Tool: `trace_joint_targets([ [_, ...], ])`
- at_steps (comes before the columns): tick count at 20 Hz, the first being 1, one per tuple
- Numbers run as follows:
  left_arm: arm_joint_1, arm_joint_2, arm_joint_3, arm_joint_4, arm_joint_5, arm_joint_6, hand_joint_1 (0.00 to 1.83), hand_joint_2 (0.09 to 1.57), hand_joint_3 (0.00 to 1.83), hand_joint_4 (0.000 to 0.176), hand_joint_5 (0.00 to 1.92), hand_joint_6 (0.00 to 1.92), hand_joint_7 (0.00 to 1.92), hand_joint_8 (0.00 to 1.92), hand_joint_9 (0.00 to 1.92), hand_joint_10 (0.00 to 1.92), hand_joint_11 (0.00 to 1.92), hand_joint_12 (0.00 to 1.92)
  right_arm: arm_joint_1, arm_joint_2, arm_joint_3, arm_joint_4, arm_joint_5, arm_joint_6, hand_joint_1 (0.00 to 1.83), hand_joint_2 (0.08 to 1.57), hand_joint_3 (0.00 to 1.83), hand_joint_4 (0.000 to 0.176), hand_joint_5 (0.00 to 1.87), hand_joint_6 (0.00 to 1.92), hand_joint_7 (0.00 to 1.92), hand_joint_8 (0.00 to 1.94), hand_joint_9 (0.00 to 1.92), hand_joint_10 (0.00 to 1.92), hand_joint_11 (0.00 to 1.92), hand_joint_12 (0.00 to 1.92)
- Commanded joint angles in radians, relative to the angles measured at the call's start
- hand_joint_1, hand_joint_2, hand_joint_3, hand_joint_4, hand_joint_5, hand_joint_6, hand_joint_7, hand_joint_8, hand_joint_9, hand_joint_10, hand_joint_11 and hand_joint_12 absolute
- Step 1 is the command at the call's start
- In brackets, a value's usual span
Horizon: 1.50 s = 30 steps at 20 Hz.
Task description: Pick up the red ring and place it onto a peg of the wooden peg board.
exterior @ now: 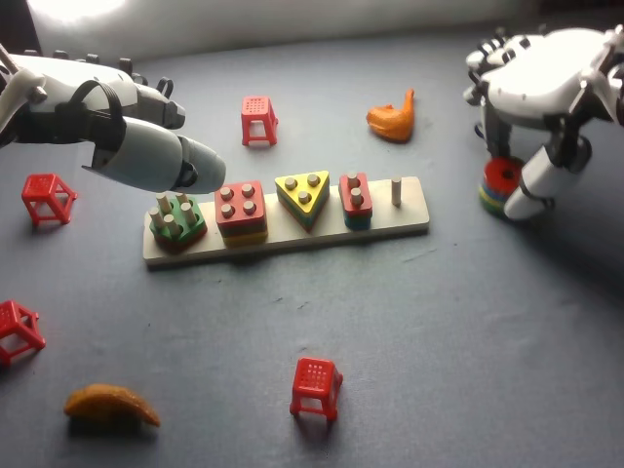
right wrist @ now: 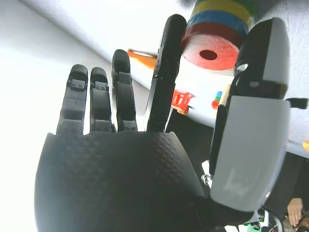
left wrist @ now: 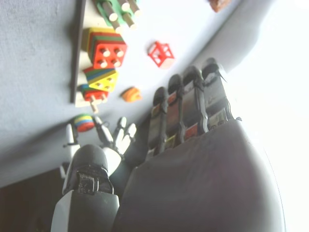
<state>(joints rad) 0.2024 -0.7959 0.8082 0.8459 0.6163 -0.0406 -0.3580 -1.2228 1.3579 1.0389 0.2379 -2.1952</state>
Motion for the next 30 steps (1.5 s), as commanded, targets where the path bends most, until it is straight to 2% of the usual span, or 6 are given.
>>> trace_joint_targets([
  [1,-0.011,-0.004,0.002,0.048,-0.037,0.003,0.00,1.27,0.00,0.000,0.17,0.02,0.12,0.02,0.08,0.02,0.04,0.02,0.031,0.010,-0.005,-0.022,0.065,0.013,1.13,0.96,0.00,0.176,1.43,0.18,0.33,0.01,0.00,0.00,0.00,0.00],
  [6,-0.011,-0.004,0.002,0.048,-0.037,0.003,0.00,1.26,0.00,0.000,0.15,0.00,0.10,0.01,0.05,0.01,0.01,0.01,0.131,0.015,-0.059,-0.021,0.032,0.016,1.13,0.96,0.00,0.176,1.42,0.19,0.31,0.00,0.00,0.00,0.00,0.00],
  [9,-0.011,-0.004,0.002,0.048,-0.037,0.003,0.00,1.27,0.00,0.000,0.16,0.01,0.10,0.01,0.06,0.01,0.02,0.01,0.153,-0.003,-0.062,-0.021,0.029,0.011,1.12,0.96,0.00,0.176,1.42,0.19,0.31,0.00,0.00,0.00,0.00,0.00],
  [14,-0.011,-0.004,0.002,0.048,-0.037,0.003,0.00,1.27,0.00,0.000,0.17,0.01,0.12,0.01,0.08,0.01,0.03,0.02,0.156,-0.009,-0.099,-0.020,0.028,-0.005,1.12,0.96,0.00,0.176,1.42,0.19,0.26,0.00,0.00,0.00,0.00,0.00],
  [21,-0.011,-0.004,0.002,0.048,-0.037,0.003,0.00,1.28,0.01,0.000,0.16,0.01,0.11,0.01,0.06,0.01,0.01,0.00,0.130,-0.031,-0.103,-0.020,0.062,-0.065,1.11,0.99,0.00,0.176,1.29,0.45,0.26,0.00,0.01,0.00,0.00,0.00],
  [30,-0.010,-0.006,0.002,0.048,-0.037,0.003,0.00,1.28,0.00,0.000,0.19,0.02,0.15,0.02,0.10,0.02,0.04,0.02,0.112,-0.071,-0.079,-0.020,0.070,-0.070,1.11,0.98,0.00,0.176,1.32,0.39,0.30,0.01,0.03,0.00,0.00,0.00],
])
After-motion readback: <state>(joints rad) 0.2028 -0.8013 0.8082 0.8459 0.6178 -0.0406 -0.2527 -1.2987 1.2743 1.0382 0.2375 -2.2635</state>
